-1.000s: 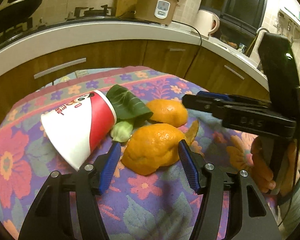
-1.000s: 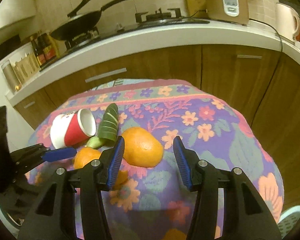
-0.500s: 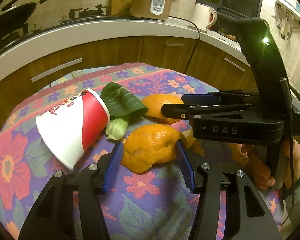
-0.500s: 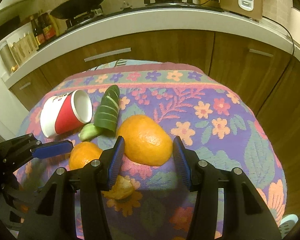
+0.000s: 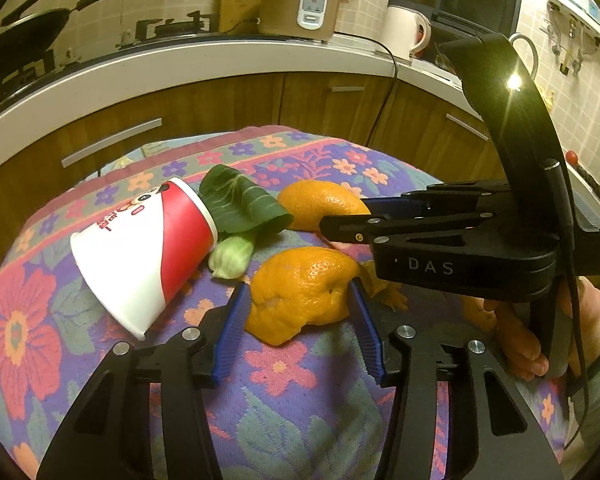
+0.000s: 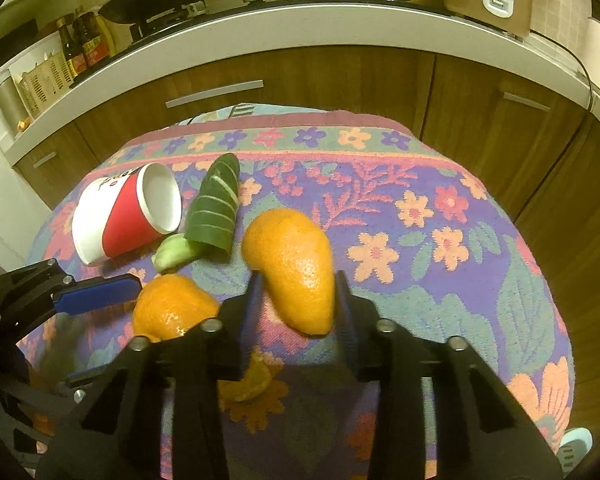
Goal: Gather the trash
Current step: 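Carry both orange peels over the blue basket and open both tools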
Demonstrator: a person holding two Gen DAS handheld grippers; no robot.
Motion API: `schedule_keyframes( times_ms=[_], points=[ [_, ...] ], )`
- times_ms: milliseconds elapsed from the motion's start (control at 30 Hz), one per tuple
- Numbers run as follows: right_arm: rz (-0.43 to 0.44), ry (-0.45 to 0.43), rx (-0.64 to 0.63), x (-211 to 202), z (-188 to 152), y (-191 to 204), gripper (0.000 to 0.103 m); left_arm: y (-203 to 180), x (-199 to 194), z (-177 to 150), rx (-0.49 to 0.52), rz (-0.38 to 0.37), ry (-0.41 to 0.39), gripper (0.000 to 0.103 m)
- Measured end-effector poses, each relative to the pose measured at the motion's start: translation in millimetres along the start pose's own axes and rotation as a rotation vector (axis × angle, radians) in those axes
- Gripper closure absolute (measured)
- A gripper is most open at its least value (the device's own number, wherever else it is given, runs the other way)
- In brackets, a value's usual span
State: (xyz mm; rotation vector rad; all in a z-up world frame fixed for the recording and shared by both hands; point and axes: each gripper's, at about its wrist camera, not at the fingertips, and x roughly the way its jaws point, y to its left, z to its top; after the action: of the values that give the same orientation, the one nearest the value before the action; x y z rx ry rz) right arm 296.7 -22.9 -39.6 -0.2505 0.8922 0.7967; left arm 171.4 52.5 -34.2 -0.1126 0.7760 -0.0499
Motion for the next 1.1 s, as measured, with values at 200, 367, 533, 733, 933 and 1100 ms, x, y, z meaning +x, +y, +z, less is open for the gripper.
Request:
schedule_keyframes(
  times_ms=[200,367,533,733,933,1100],
  points=[
    [0.007,-0.055,0.004,-13.4,-4.1,-0.9,0.091,-4.1,-3.5,-1.8,0.012,-0.035,0.000,0.074],
    [0.028,-0.109,0.060,-34.5,-14.2,-14.8,0.091,-8.3,-13.2,-6.3,0.010,-0.071,-0.010,0.080],
    [0.033,-0.153,0.079,-60.7,-32.5,-22.8,0.091,-14.9,-26.3,-12.5,0.003,-0.137,-0.019,0.083],
    [0.002,-0.216,0.116,-101.2,-64.7,-43.7,0.091,-38.9,-35.5,-9.4,0.021,-0.212,-0.032,0.084],
    [-0.120,-0.263,0.139,-144.2,-109.5,-70.7,0.091,-89.9,-32.1,-1.3,0.131,-0.213,-0.027,0.084],
    [-0.196,-0.288,0.221,-176.9,-160.3,-104.9,0.091,-143.7,-24.4,6.3,0.228,-0.263,-0.015,0.084]
  ],
)
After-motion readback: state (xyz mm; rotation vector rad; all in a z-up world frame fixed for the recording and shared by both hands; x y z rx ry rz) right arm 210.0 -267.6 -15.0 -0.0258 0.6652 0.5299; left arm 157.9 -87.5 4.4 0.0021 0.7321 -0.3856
